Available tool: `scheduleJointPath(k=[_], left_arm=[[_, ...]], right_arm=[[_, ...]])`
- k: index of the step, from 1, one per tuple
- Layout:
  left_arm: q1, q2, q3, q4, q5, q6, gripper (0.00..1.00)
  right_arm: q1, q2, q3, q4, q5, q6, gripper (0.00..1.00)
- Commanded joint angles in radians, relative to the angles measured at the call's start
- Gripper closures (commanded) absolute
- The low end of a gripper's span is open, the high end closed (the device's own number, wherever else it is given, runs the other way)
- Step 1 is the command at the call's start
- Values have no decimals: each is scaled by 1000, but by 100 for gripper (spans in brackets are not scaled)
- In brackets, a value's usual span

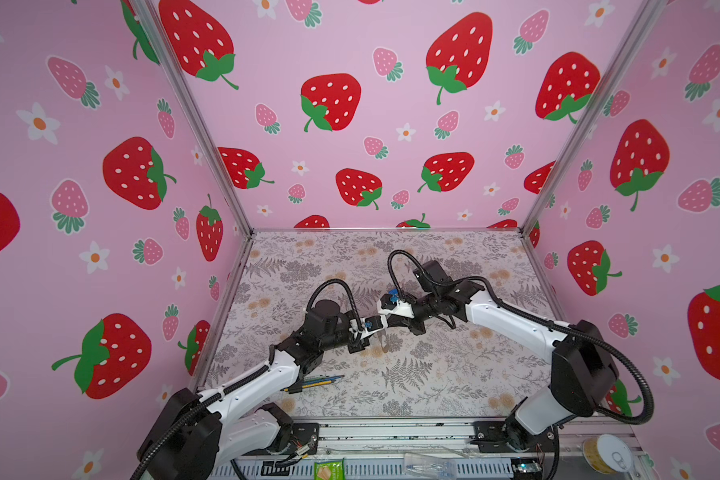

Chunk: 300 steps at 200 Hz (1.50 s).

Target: Put the keys on the keyring

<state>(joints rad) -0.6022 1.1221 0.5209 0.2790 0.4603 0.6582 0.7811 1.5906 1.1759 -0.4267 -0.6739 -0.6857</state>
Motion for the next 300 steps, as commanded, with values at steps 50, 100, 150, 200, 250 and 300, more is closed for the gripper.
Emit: scheduleJointPath(k=[50, 100, 150, 200, 250, 300], left_arm=[[-15, 18, 28, -38, 28, 24, 97], [-10, 9, 16, 11, 63, -24, 100], [16, 9, 9, 93, 121, -107, 100], [49, 38, 32, 169, 208, -200, 100], [68, 70, 50, 257, 260, -285, 100], [69, 92, 83, 269, 303, -306, 100]], right_arm=[[-7, -4, -23, 48, -56, 12, 99], [-39, -37, -69, 90, -14, 50, 69], [-101, -254, -284, 319, 17, 100, 71], [-104, -330, -389, 442, -50, 186, 80], [-102, -328, -393, 512, -107, 264, 85], [-100, -318, -390, 510, -121, 273, 78]])
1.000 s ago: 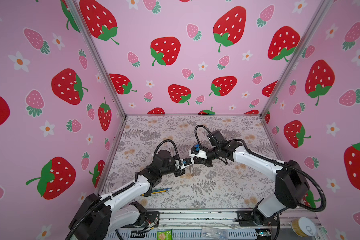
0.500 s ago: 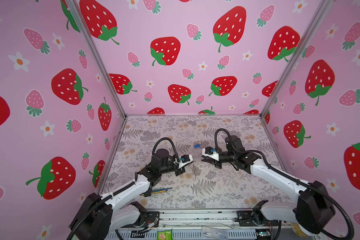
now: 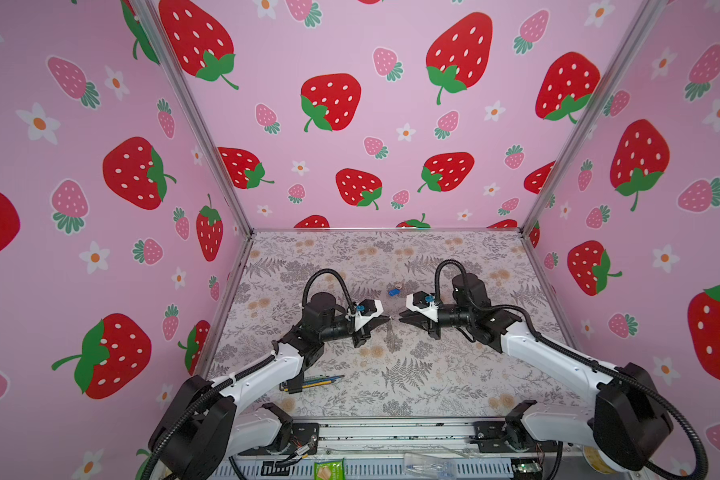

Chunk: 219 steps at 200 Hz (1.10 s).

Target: Put the keys on the keyring

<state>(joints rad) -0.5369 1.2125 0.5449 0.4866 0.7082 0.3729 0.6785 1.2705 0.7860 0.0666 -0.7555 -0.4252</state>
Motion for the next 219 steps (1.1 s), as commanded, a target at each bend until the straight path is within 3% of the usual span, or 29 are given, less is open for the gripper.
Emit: scheduleJointPath(k=[1, 219], left_arm=[[3, 2, 60, 62, 56, -22, 100], [2, 38, 122, 46, 158, -57, 100]], right_arm=[[2, 3, -1, 16, -39, 12, 78], [1, -9, 12, 61, -62, 66, 76]])
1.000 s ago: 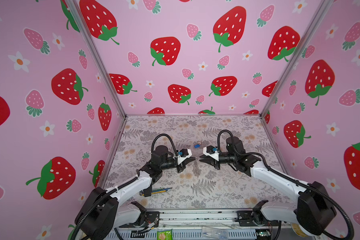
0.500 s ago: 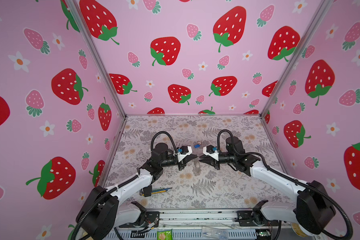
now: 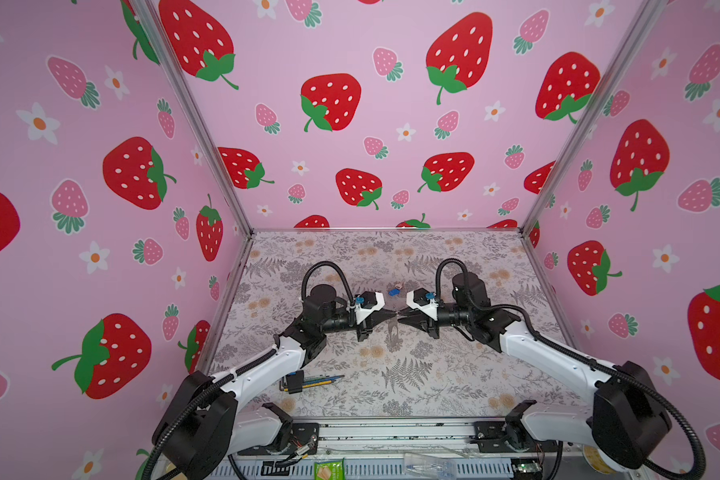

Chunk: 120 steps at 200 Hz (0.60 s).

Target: Put the keys on the keyring

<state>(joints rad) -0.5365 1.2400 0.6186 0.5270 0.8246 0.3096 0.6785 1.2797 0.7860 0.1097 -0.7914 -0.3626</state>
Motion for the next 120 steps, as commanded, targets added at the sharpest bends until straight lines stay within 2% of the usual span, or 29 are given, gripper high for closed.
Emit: scheduleJointPath(k=[1, 67, 120], left_arm=[[1, 10, 49, 5, 42, 6, 100], [2, 12, 50, -11, 49, 8, 100], [2, 13, 53, -10, 48, 10, 100]], right_arm=[[1, -18, 13, 18, -26, 3, 76], [0, -31, 1, 31, -29, 7, 77], [0, -19, 1, 31, -41, 10, 83]])
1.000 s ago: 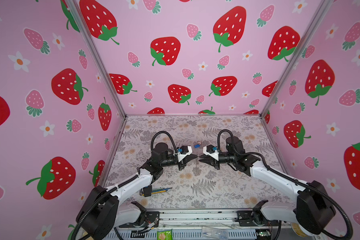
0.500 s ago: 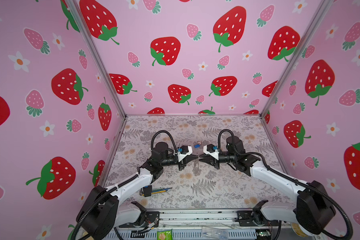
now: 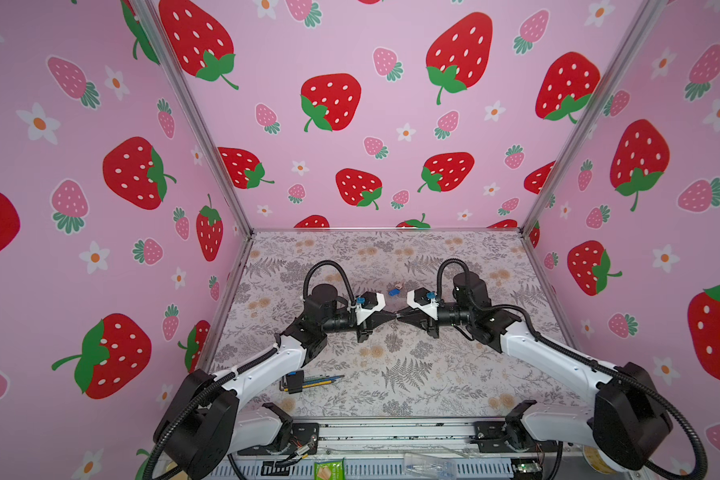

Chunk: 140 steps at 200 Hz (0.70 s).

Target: Put the keys on the keyring

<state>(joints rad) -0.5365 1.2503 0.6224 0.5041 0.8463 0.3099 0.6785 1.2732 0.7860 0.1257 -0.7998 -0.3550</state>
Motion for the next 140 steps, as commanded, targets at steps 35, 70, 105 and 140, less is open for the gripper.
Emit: scheduleJointPath(k=[35, 70, 105, 140], left_arm=[[1, 5, 49, 4, 23, 14, 100], [0, 5, 50, -15, 21, 31, 100], [-2, 6, 60, -53, 14, 52, 88], [2, -29, 60, -124, -36, 96, 74]], right_arm=[[-1, -19, -5, 27, -44, 3, 89], [0, -29, -15, 32, -47, 9, 91], [0, -29, -20, 36, -51, 11, 95], [-1, -43, -35, 36, 1, -7, 96]])
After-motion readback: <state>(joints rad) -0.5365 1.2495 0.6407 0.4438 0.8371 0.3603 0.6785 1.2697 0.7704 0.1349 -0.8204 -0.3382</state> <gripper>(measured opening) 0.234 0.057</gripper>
